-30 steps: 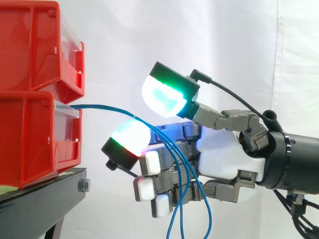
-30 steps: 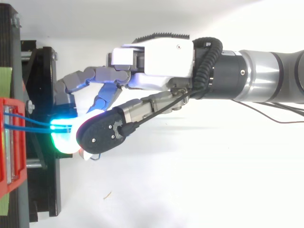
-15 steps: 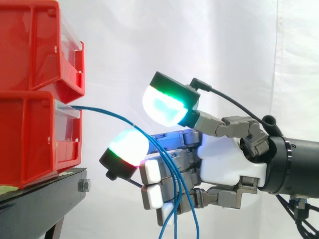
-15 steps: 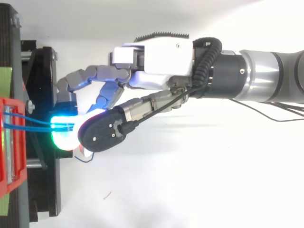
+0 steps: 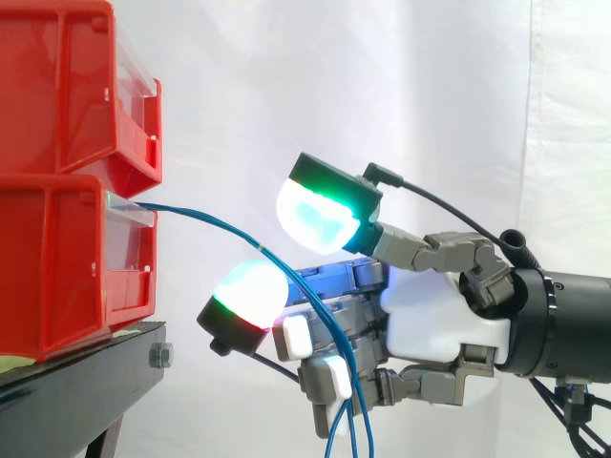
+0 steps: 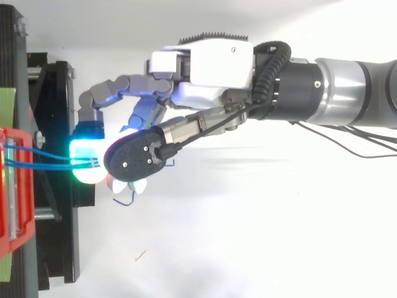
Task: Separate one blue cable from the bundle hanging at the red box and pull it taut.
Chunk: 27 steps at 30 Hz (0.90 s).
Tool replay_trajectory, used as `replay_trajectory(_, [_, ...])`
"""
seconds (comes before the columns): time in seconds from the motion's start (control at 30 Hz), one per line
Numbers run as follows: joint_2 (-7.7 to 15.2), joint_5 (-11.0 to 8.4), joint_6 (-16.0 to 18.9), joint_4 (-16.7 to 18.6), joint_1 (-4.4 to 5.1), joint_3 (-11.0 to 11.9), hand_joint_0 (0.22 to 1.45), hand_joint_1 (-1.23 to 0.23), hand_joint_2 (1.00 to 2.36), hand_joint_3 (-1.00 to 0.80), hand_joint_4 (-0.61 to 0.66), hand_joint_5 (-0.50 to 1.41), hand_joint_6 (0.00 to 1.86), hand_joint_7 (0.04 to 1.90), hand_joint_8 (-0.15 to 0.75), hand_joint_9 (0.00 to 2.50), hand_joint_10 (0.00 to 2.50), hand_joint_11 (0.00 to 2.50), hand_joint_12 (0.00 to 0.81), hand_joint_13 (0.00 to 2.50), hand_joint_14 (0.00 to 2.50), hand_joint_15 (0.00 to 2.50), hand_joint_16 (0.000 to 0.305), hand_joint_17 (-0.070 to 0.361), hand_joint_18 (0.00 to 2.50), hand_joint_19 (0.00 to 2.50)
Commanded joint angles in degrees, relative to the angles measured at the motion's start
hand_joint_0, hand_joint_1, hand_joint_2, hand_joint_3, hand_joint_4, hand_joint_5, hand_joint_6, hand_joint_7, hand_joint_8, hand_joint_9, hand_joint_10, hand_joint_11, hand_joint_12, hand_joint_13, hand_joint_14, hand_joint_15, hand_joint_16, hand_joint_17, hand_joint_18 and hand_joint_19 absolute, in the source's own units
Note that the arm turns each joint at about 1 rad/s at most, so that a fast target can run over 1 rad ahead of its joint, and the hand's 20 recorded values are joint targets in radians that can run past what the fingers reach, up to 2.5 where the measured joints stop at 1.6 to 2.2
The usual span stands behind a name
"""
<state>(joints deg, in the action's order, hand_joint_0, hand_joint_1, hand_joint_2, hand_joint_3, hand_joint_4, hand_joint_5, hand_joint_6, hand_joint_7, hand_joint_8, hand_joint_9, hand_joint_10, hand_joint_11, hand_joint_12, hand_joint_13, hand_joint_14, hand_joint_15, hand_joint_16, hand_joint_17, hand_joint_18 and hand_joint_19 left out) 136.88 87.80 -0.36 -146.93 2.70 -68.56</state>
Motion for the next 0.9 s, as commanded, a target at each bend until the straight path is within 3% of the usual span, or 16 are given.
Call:
replay_trajectory(0.0, [0.5, 0.0, 0.19, 0.24, -0.32, 0.0, 0.59, -0.48, 1.0, -0.48, 0.25, -0.12, 0.5, 1.17, 0.336, 1.02, 0.01, 0.58, 0.369, 1.17, 0.02, 0.76, 0.046, 0.102, 0.94, 0.72])
replay_trajectory(0.43, [0.5, 0.35, 0.45, 0.77, -0.5, 0.0, 0.6, -0.59, 1.0, -0.48, 0.24, -0.12, 0.5, 1.2, 0.333, 1.02, 0.02, 0.6, 0.364, 1.17, 0.02, 0.77, 0.046, 0.103, 0.94, 0.7])
replay_trajectory(0.73, [0.41, 0.35, 0.71, 1.03, 0.03, 0.44, 0.6, -0.62, 1.0, -0.46, 0.22, -0.11, 0.5, 1.28, 0.332, 1.03, 0.01, 0.6, 0.362, 1.17, 0.02, 0.76, 0.046, 0.103, 0.95, 0.7])
replay_trajectory(0.87, [0.41, 1.94, 1.06, 0.15, -0.06, 1.76, 0.61, -0.62, 1.0, -0.44, 0.21, -0.11, 0.5, 1.31, 0.334, 1.03, 0.02, 0.61, 0.36, 1.17, 0.02, 0.76, 0.045, 0.102, 0.94, 0.7])
